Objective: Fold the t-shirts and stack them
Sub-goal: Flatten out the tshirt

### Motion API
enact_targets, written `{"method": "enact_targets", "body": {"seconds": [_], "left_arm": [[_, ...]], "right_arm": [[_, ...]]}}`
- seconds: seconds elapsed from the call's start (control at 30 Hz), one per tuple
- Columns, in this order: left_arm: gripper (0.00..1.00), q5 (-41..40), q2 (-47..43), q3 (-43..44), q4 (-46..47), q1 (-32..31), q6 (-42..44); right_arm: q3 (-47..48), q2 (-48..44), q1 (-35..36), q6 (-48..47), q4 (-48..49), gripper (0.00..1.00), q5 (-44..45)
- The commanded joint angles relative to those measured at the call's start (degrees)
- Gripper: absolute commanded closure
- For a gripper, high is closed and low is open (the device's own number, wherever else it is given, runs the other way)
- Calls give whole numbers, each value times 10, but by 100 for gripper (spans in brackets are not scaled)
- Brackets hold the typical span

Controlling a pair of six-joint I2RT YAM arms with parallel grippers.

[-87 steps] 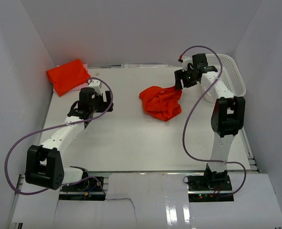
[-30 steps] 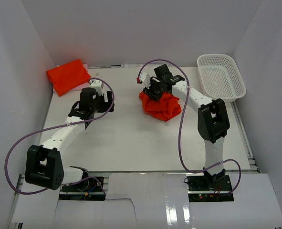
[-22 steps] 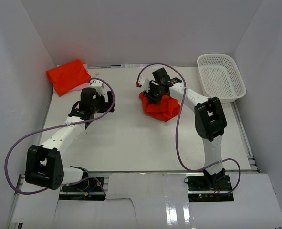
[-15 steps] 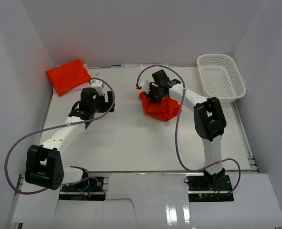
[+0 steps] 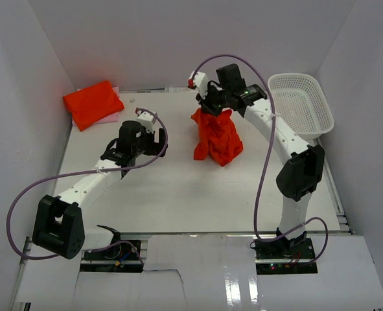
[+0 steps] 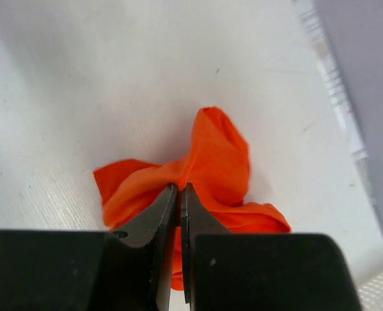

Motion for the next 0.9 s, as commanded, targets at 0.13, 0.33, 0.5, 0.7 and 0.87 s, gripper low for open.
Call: {"method": "enact_targets", "body": {"seconds": [0.13, 0.33, 0.5, 0.7, 0.87], "left_arm": [[2, 83, -39, -12, 136, -65, 108], [2, 136, -25, 14, 159, -114, 150], [2, 110, -25, 0, 195, -148, 181], [2, 70, -35, -47, 274, -148, 217], [2, 37, -17, -78, 314, -148, 244]], "right_arm": [[76, -98, 2, 37, -32, 92, -12], [101, -119, 1, 43, -32, 92, 23], [109, -119, 1, 44, -39, 92, 24], [112, -122, 2, 46, -45, 92, 17], [120, -123, 1, 46, -54, 92, 15]]}}
